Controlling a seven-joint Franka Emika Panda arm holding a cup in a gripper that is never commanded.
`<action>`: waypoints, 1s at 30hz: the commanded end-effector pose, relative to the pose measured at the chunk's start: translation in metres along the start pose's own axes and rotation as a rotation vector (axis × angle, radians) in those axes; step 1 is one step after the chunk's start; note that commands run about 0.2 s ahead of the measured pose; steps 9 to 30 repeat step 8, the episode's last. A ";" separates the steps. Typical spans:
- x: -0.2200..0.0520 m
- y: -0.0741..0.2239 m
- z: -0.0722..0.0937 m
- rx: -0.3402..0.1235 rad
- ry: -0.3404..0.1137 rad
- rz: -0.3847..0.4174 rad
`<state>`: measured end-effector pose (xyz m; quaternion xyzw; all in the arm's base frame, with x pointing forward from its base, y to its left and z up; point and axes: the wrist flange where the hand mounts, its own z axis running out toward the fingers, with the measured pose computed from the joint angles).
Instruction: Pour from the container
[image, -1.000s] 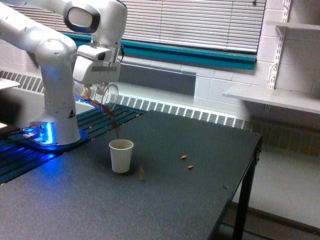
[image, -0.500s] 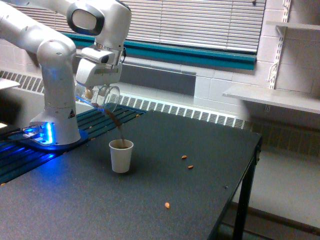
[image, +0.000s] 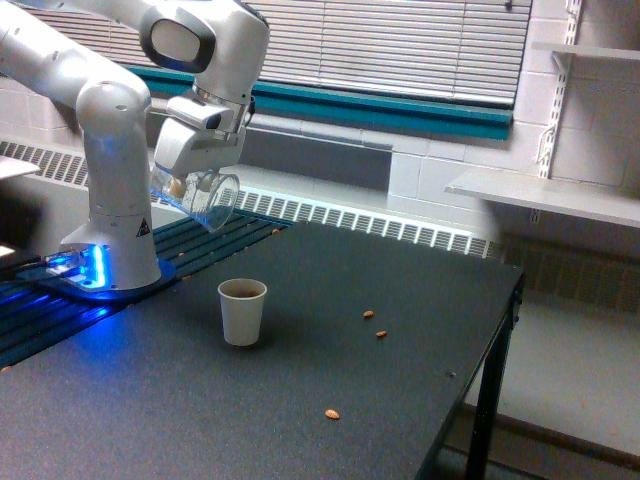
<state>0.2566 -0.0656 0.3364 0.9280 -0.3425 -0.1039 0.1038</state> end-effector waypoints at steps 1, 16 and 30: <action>0.000 -0.004 0.002 -0.009 -0.019 -0.013; 0.001 -0.007 0.001 0.009 -0.007 -0.001; 0.001 -0.007 0.001 0.009 -0.007 -0.001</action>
